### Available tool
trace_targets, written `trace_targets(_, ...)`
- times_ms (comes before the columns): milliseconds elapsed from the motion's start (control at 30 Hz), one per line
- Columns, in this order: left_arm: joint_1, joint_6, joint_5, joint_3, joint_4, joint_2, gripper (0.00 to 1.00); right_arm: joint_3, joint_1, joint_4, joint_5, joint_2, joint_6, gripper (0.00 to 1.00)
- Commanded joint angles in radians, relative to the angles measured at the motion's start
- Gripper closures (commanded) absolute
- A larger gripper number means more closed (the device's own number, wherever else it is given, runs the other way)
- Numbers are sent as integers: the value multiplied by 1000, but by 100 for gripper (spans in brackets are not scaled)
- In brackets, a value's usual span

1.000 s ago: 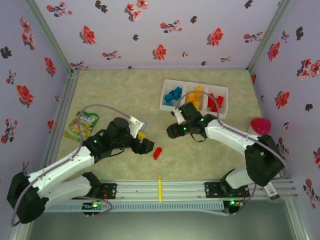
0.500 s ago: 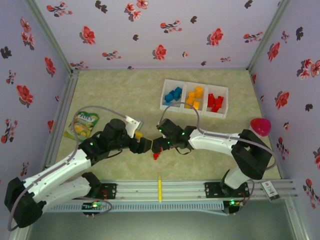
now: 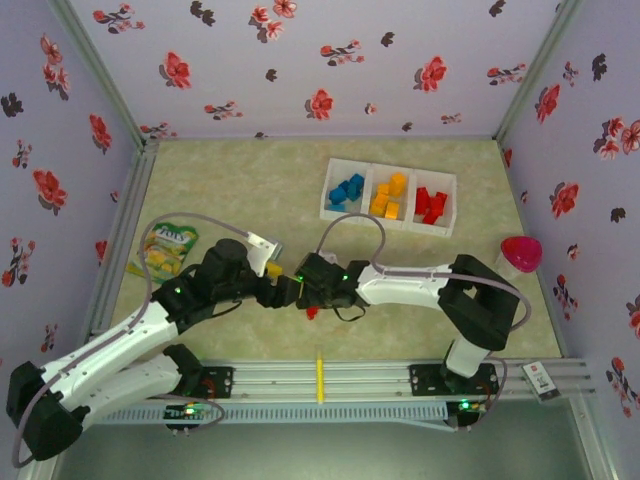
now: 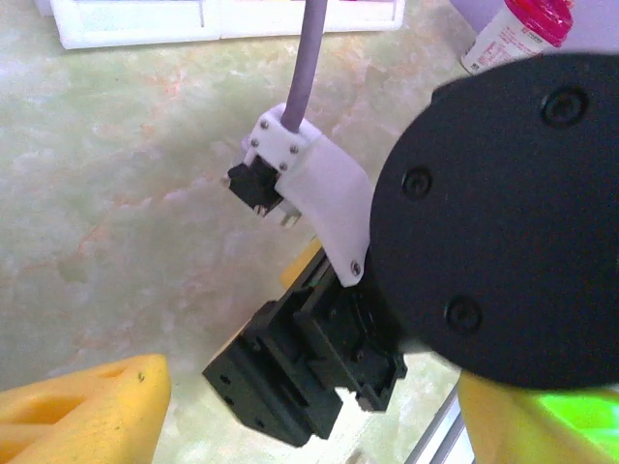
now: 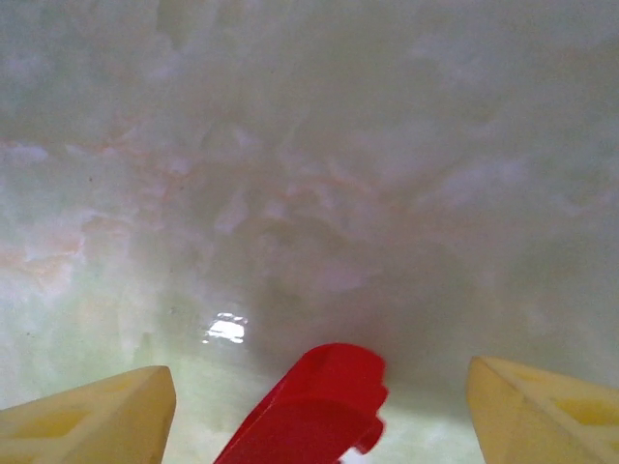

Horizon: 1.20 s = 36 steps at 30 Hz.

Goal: Sort the legos into containers by color

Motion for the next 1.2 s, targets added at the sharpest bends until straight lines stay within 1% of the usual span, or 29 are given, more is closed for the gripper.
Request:
trace_targets(0, -1, -4, -15, 30, -7, -14, 22, 29, 15, -67, 15, 9, 95, 24)
trace_targets(133, -2, -5, -15, 31, -12, -22, 22, 19, 19, -94, 23, 9, 131, 31)
trace_targets(300, -1, -5, -12, 26, -11, -29, 22, 18, 26, -50, -26, 37, 142, 35)
trace_targets(467, -1, -6, -12, 23, -7, -30, 22, 32, 25, -19, -72, 67, 135, 44)
trace_targets(567, -1, -6, -12, 23, -8, -30, 22, 43, 25, -24, -88, 85, 132, 51)
trace_targets(767, -1, -3, -12, 22, -5, -31, 22, 15, 7, -39, -56, 49, 126, 68)
trace_targets(833, -1, -2, -14, 20, 4, -28, 22, 1, -14, -33, -53, 26, 112, 74)
trace_targets(900, -2, -1, -15, 18, 34, -24, 22, -15, -37, -29, -42, -6, 92, 77)
trace_targets(1033, -3, 9, 0, 10, 152, -7, 22, -23, -115, -53, -27, -69, 17, 81)
trace_targets(1167, -3, 65, 2, 54, 219, 66, 22, -4, -218, -108, 11, -153, -105, 82)
